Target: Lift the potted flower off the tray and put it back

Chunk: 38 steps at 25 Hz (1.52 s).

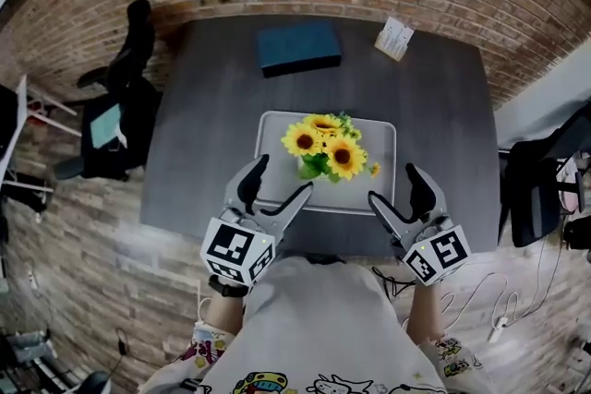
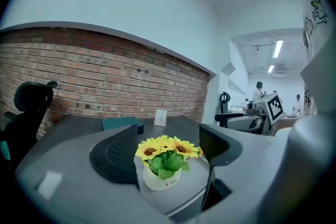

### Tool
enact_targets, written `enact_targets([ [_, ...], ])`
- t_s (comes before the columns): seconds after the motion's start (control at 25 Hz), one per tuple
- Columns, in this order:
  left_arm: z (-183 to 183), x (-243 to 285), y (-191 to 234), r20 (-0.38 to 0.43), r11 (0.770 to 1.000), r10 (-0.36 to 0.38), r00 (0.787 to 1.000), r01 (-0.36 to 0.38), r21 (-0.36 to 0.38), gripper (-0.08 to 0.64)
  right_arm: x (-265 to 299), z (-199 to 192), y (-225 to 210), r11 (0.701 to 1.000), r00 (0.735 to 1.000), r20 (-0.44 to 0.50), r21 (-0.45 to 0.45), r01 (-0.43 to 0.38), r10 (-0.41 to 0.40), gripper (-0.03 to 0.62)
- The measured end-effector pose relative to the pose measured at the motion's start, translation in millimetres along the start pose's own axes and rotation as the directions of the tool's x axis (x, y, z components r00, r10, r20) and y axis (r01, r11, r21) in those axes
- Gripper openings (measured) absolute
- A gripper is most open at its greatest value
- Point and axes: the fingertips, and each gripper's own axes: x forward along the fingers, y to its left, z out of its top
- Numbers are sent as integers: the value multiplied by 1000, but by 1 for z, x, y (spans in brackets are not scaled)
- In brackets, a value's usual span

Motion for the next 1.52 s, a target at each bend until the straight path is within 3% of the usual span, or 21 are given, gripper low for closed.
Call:
enact_targets([
  [0.4, -15, 8, 2, -47, 995, -101, 994, 101, -3, 388, 14, -10, 7, 1000, 999, -42, 7, -3, 4, 390],
  [0.76, -45, 22, 0, -106, 983, -183, 977, 184, -2, 405, 29, -34, 17, 997, 991, -108, -16, -76, 74, 420],
  [0.96, -67, 35, -3, -147, 971, -229, 962, 237, 37, 425, 42, -48, 15, 992, 985, -130, -46, -118, 111, 437],
  [1.52, -128, 59, 8, -226, 955, -274, 935, 293, 52, 449, 75, -105, 6, 978, 962, -211, -74, -194, 174, 460],
])
